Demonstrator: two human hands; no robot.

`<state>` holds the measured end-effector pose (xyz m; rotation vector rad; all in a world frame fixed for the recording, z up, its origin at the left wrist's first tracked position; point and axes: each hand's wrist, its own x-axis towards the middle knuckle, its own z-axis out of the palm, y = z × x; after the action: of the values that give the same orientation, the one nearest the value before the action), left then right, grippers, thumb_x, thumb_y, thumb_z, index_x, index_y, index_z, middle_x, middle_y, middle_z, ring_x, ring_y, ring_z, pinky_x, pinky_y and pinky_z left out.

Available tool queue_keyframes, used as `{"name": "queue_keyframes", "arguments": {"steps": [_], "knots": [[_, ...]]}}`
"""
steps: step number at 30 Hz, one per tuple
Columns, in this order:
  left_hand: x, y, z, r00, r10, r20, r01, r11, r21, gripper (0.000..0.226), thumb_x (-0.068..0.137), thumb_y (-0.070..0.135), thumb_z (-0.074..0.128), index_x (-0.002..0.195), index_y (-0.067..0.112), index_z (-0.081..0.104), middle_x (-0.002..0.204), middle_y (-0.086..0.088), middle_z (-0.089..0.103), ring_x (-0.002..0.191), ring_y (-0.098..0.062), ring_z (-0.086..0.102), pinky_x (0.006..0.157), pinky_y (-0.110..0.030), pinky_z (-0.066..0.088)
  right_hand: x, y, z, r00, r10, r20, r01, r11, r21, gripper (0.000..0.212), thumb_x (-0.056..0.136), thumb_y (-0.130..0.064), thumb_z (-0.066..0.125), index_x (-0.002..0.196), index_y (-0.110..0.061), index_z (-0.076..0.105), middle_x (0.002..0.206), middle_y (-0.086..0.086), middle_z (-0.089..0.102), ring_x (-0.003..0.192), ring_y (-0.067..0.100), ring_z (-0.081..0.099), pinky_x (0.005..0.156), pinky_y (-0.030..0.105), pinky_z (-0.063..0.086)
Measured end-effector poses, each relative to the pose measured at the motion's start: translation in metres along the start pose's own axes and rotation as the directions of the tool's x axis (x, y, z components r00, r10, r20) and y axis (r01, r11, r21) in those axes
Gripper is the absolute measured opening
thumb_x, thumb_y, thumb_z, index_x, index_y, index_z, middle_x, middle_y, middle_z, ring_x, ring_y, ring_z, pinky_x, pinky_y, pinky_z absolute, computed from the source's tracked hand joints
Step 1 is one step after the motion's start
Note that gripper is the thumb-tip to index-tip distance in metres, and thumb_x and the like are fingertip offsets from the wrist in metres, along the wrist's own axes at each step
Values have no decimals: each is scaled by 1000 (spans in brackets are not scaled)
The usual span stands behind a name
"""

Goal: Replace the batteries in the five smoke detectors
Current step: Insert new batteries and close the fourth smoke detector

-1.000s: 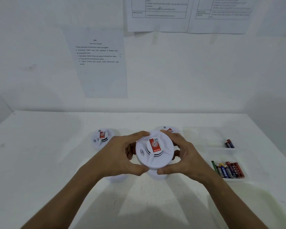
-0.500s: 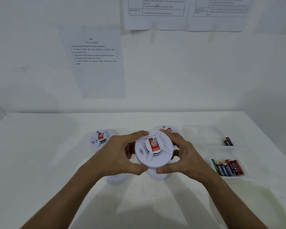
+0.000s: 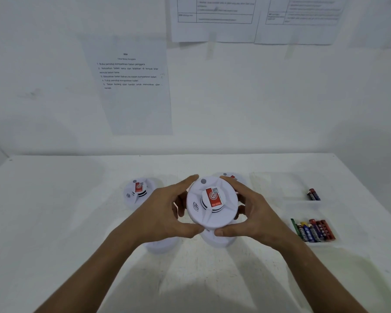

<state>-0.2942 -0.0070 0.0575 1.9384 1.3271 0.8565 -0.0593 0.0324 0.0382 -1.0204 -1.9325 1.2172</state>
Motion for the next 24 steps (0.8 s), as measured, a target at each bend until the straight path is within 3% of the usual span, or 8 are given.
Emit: {"name": "queue_keyframes", "arguments": {"steps": [4,10,24], "knots": [[0,4,-4,1000,18,9,-18,1000,1,80,68,27,84,133,50,44,94,6,67,73,-19,56,64,-30,55,2,2,3,1000,-14,15,13,1000,17,96,61,-16,91,143,-27,43,133,-10,61,121,19,59,95,48,55],[-2,2,-9,1000,27,1,-27,999,-21,86,68,28,84,130,64,37,99,8,68,73,-19,55,63,-25,55,6,3,6,999,-25,20,24,999,28,96,62,-18,88,145,-23,41,136,-5,60,123,19,58,97,44,55],[2,-7,-7,1000,-8,18,8,999,-43,91,68,30,86,142,47,35,100,11,68,70,-14,54,62,-19,53,10,6,2,999,-23,41,22,1000,21,96,66,-14,88,147,-23,39,136,-3,59,122,25,58,90,46,58]]}}
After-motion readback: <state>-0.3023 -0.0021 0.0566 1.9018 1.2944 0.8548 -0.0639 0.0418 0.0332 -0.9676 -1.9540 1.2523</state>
